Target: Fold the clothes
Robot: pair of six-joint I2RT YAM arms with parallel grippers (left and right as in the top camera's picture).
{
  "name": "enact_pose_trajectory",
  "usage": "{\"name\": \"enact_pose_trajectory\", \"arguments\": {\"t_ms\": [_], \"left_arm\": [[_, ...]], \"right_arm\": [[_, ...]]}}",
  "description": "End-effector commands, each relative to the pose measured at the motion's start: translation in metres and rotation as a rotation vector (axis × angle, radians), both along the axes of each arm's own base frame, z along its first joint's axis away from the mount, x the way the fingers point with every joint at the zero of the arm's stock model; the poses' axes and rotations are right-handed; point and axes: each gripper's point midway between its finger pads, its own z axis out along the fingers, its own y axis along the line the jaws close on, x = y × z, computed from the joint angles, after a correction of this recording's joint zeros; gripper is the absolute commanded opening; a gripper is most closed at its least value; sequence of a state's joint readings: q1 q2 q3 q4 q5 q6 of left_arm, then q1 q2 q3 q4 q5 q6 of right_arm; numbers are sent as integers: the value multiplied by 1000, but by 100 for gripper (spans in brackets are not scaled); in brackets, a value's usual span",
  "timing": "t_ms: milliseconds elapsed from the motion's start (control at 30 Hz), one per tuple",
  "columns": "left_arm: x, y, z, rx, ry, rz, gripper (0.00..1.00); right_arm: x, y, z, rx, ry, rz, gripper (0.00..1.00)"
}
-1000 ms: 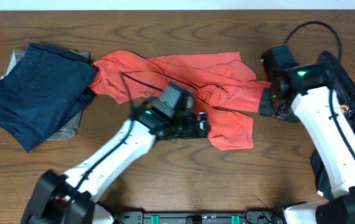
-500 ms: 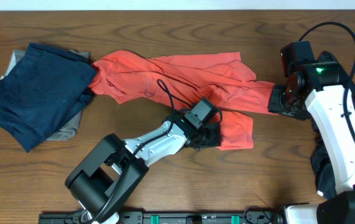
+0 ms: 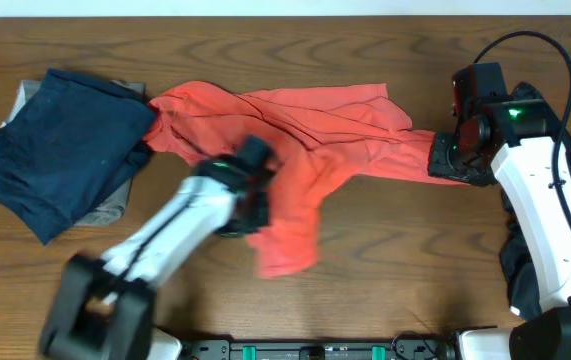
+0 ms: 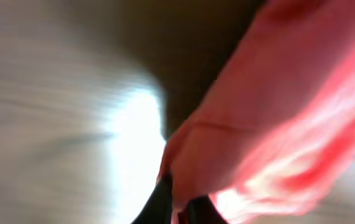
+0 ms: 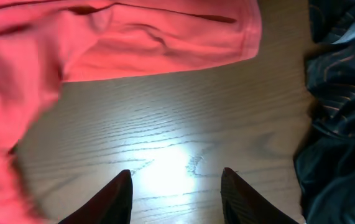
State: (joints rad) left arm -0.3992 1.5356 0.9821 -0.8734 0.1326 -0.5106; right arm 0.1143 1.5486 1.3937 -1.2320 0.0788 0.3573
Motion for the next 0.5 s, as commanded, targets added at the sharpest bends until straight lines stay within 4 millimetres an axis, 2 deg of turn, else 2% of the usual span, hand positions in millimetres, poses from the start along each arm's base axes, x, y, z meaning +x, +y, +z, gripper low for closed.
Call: {"name": "enact_pose_trajectory", "arguments": {"t_ms": [0, 67, 133, 233, 333, 467], "left_arm": [[8, 76, 37, 161, -131, 75, 6], [5, 111, 56, 178, -181, 204, 6], [2, 136, 71, 178, -233, 312, 6], [-3, 163, 85, 184, -290, 430, 6], [-6, 173, 89, 170, -300, 488, 6], [-7, 171, 84, 153, -277, 485, 6]], "right_arm": [[-1, 1, -1, 25, 6, 20, 45], [-4, 3, -5, 36, 19, 14, 45], [-8, 2, -11, 38, 34, -6, 45], [-14, 0, -23, 40, 61, -46, 46], [-21, -2, -38, 56, 86, -93, 47], [-39, 11, -59, 130, 157, -89, 48]]}}
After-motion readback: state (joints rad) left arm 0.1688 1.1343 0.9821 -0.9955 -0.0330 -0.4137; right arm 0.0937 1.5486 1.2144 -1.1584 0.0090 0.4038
